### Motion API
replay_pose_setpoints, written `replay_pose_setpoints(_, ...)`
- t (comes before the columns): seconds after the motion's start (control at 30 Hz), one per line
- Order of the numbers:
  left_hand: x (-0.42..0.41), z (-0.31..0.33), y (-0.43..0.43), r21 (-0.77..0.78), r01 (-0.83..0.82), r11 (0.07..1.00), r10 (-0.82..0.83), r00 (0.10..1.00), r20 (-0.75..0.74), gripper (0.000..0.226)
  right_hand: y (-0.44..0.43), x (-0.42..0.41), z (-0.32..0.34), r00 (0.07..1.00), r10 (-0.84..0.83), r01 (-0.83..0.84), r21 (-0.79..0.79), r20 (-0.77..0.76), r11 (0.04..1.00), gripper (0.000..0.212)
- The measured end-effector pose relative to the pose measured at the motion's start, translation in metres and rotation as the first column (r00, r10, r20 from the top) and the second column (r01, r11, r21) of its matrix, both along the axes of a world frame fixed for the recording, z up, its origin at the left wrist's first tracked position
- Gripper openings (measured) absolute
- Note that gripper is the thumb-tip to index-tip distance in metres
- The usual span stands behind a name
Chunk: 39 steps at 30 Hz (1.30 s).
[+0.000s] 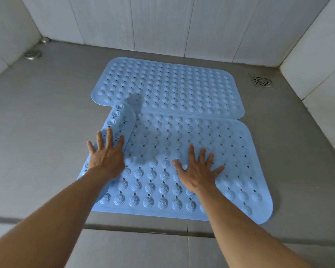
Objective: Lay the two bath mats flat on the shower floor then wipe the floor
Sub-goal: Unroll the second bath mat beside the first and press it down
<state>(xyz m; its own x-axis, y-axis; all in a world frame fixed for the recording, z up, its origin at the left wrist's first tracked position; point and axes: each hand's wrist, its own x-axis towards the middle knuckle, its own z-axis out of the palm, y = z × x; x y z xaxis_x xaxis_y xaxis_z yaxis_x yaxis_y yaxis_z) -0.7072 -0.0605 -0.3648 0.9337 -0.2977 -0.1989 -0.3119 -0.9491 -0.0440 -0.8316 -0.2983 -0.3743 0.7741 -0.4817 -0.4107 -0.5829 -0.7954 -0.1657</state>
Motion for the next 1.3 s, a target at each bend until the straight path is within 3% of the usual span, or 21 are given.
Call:
replay_pose_setpoints(0.17,0.004,0.007,0.021,0.051,0.097,0.994,-0.108,0.956,0.275,0.051,0.016,0.02,-0.003,0.997,0.069,-0.068,0.031,-0.019,0.997,0.079)
replay_pose_setpoints(0.23,0.005,0.013,0.025,0.089,0.102,0.991,-0.124,0.944,0.306,0.04,0.018,0.021,-0.007,0.997,0.052,-0.05,0.038,-0.052,0.998,0.08)
replay_pose_setpoints(0.4,0.01,0.015,0.035,0.148,0.003,0.989,-0.035,0.976,0.216,0.033,0.017,0.019,-0.009,0.998,0.036,-0.035,0.029,-0.051,0.999,0.081)
replay_pose_setpoints(0.67,0.014,0.003,0.056,0.271,-0.217,0.938,0.217,0.976,0.031,0.07,0.016,0.015,-0.011,0.999,0.04,-0.04,0.004,-0.021,0.999,0.084)
replay_pose_setpoints(0.9,0.021,-0.008,0.084,0.058,-0.336,0.94,0.338,0.899,-0.277,0.073,-0.002,-0.001,-0.007,0.983,0.023,0.009,-0.175,0.182,0.985,0.087)
replay_pose_setpoints(1.07,0.022,-0.017,0.085,0.033,-0.338,0.94,0.335,0.903,-0.268,0.071,-0.038,-0.011,-0.007,0.989,-0.148,0.146,-0.06,-0.03,0.988,0.106)
replay_pose_setpoints(1.3,0.021,-0.021,0.086,0.025,-0.326,0.945,0.32,0.908,-0.27,0.071,-0.044,-0.014,-0.003,0.987,-0.146,0.146,0.0,-0.067,0.989,0.107)
